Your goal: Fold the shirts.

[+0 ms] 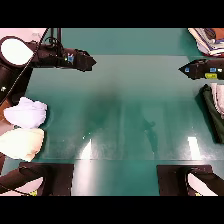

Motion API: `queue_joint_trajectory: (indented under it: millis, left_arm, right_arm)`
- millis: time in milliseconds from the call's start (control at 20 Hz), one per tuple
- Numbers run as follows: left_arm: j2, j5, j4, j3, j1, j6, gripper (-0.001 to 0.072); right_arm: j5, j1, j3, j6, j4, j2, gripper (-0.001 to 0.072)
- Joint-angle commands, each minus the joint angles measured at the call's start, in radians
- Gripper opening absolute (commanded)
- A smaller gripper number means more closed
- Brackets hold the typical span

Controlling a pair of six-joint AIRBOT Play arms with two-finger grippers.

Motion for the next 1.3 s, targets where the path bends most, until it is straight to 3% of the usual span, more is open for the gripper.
queue_joint_trajectory:
  millis: [0,500,700,850,1000,1250]
  left_arm:
    - [0.000,0.000,0.000,0.000,0.000,0.000,0.0022]
    - [0.000,0.001,0.000,0.000,0.000,0.000,0.0022]
    - [0.002,0.063,0.004,0.005,0.003,0.000,0.0022]
    - [0.038,-0.172,0.070,0.029,0.086,0.000,0.0021]
    - [0.123,-0.394,0.255,0.005,0.223,-0.006,0.0021]
    - [0.227,-0.550,0.556,-0.117,0.463,-0.039,0.0024]
  right_arm:
    - [-0.001,0.001,0.001,0.000,0.001,0.000,0.0017]
    - [0.015,0.001,0.001,0.001,0.002,0.000,0.0017]
    - [0.026,0.001,0.001,0.001,0.002,0.000,0.0017]
    - [0.026,0.001,0.001,0.001,0.002,0.000,0.0017]
    - [0.022,0.001,0.001,0.001,0.002,0.000,0.0017]
    - [0.022,0.001,0.001,0.001,0.002,0.000,0.0017]
